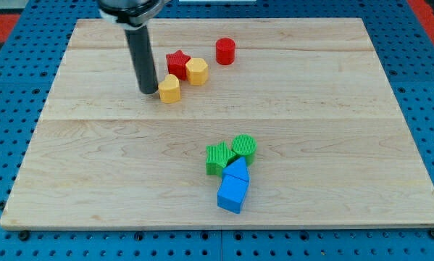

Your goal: Slide the red star in between the yellow heart and the yellow hexagon

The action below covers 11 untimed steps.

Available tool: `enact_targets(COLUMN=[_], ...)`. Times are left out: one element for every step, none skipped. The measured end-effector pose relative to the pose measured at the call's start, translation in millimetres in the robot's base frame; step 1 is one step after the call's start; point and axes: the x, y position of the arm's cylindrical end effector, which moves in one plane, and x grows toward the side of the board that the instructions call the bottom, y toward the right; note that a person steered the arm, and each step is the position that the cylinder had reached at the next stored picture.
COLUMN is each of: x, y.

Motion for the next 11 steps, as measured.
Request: enact_targets(x=[-6,-86,-119,-115,-87,-85,-70,-62,-62,-62,-50], y=[-59,-61,-5,24,45,38,29,29,29,29,29])
